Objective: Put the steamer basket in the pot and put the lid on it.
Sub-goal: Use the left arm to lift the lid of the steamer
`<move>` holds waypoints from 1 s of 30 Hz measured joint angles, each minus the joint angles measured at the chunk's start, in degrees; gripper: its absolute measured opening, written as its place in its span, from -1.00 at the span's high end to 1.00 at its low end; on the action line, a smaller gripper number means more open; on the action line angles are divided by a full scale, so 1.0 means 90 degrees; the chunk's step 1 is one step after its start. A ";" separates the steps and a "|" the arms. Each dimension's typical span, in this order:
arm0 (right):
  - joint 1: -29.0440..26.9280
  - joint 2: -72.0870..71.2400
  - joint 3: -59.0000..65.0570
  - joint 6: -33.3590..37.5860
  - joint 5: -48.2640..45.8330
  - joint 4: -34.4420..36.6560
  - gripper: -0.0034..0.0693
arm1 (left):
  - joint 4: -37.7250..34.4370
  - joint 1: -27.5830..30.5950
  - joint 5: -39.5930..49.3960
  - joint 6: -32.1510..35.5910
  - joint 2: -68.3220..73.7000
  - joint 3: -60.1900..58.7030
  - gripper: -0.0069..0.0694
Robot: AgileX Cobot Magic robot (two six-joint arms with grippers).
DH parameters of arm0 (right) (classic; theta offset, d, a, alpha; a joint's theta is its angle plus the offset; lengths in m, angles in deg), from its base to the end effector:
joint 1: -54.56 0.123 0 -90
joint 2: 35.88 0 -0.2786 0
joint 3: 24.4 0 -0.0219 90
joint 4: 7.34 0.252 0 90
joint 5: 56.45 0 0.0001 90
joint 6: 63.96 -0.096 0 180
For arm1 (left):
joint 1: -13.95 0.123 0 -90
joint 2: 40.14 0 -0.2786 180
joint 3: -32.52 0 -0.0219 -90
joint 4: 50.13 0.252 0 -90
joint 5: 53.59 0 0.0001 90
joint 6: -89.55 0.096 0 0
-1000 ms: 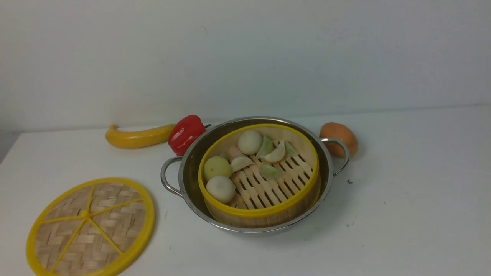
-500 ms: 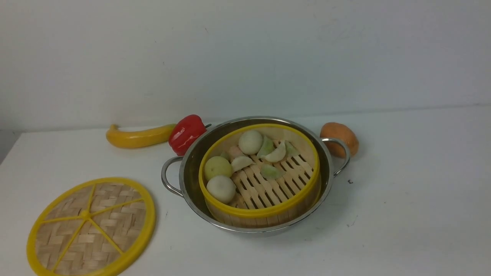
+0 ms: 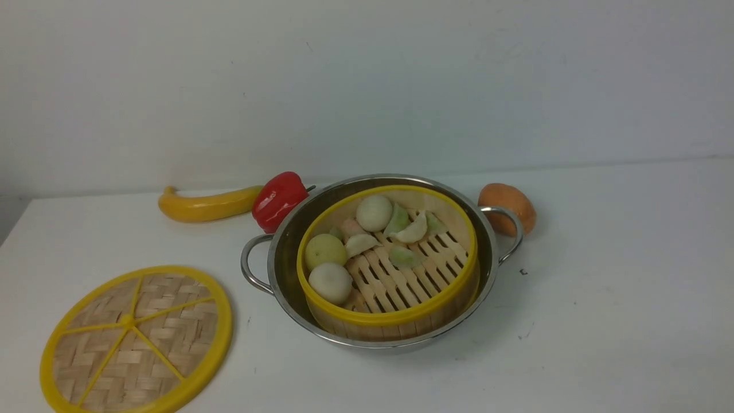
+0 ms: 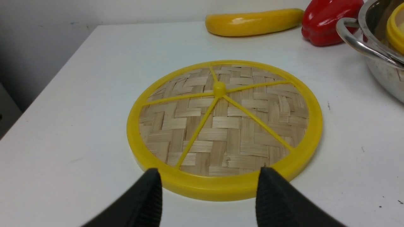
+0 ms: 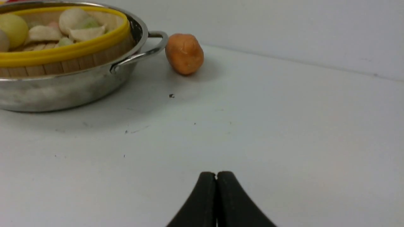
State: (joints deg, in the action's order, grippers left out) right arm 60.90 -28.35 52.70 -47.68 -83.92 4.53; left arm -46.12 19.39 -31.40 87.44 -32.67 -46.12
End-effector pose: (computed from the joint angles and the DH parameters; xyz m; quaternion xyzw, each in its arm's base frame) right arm 0.0601 0.0159 0.1696 -0.1133 0.8188 0.0423 0.5613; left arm 0.0643 0.0087 0.1680 -0.0349 0.8095 0.0467 0.5842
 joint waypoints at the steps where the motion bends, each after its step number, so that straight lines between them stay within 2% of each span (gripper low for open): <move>1: 0.0000 0.0000 0.0034 0.0000 0.0000 0.0000 0.92 | 0.0000 0.0000 0.0000 0.0000 0.0000 0.0000 -0.17; 30: 0.0000 0.0000 0.0109 0.0000 0.0290 -0.0011 0.87 | 0.0000 0.0000 0.0000 0.0000 0.0000 0.0000 -0.17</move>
State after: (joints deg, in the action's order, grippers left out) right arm 60.90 -28.35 53.68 -47.68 -81.31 4.44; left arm -46.12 19.39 -31.40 87.44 -32.67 -46.12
